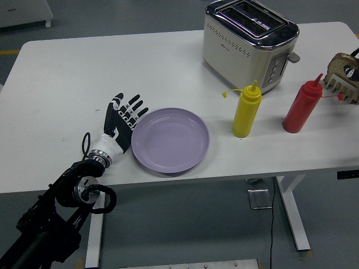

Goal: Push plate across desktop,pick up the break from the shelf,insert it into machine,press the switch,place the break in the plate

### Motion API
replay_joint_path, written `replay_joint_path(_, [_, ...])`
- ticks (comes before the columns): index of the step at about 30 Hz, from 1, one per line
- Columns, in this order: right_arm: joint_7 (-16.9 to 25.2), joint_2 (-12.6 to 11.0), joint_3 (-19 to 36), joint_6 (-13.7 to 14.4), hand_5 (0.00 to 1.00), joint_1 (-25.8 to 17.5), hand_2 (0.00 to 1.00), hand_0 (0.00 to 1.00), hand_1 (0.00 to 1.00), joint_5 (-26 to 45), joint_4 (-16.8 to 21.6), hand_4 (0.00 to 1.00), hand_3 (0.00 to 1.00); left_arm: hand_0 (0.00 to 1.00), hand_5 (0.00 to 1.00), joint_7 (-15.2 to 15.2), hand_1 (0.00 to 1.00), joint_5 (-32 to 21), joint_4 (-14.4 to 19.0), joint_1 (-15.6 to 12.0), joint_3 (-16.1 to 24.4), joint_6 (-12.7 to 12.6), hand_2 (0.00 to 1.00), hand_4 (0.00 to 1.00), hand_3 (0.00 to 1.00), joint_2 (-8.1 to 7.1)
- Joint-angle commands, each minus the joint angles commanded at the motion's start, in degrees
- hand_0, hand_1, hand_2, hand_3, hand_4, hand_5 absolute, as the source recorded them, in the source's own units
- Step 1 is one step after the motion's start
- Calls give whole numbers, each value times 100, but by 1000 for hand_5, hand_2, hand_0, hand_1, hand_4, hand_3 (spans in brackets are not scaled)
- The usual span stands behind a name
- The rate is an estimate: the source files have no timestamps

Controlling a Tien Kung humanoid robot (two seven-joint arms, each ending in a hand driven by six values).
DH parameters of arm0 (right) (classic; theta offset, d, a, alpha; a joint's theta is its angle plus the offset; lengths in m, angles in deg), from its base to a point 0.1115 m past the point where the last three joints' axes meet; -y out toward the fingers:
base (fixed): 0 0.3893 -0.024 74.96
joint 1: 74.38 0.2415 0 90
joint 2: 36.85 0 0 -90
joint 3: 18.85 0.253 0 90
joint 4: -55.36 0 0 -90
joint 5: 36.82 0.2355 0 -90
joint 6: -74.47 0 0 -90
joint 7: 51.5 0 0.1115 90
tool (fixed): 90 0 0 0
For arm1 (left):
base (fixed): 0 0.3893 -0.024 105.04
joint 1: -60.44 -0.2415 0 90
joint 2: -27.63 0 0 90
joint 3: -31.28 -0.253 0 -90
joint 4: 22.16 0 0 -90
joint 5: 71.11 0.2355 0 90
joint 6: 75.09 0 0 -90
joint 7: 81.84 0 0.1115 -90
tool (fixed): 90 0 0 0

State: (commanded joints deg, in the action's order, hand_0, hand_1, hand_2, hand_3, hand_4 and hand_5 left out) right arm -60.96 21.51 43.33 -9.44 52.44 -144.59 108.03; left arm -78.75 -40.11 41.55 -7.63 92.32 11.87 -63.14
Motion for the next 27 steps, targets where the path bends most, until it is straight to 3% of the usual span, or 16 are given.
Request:
replay_joint_path(4, [65, 19, -32, 62, 152, 2, 484, 335, 412, -11, -24, 516, 538, 849, 998, 11, 902, -32, -9, 57, -74, 2, 970, 615, 869, 48])
replay_joint_path(5, [82, 25, -42, 78, 74, 4, 455, 279, 384, -8, -29, 433, 522, 849, 998, 12, 901, -38, -9, 67, -87, 2, 970, 616, 870, 54])
replay_joint_path(16, [275, 44, -92, 384, 52, 34, 435, 261, 367, 50, -12, 397, 509, 850, 998, 6, 900, 37, 78, 103, 9, -60, 970, 615, 869, 54])
replay_joint_path(22, [341, 12, -26, 791, 36, 64, 426, 277, 359, 80, 87, 362, 503, 844, 998, 26, 901, 172, 286, 44, 370, -152, 966, 615, 867, -19])
replay_joint_path(23, [356, -3, -9, 868, 9, 70, 414, 293, 354, 93, 119, 321, 495, 838, 998, 37, 891, 193, 350, 21, 475, -175, 963, 615, 857, -40])
replay_joint_path(27, [416, -62, 74, 1105, 9, 85, 414, 293, 354, 182, 260, 321, 495, 838, 998, 79, 891, 209, 657, -89, 869, -253, 963, 615, 857, -143])
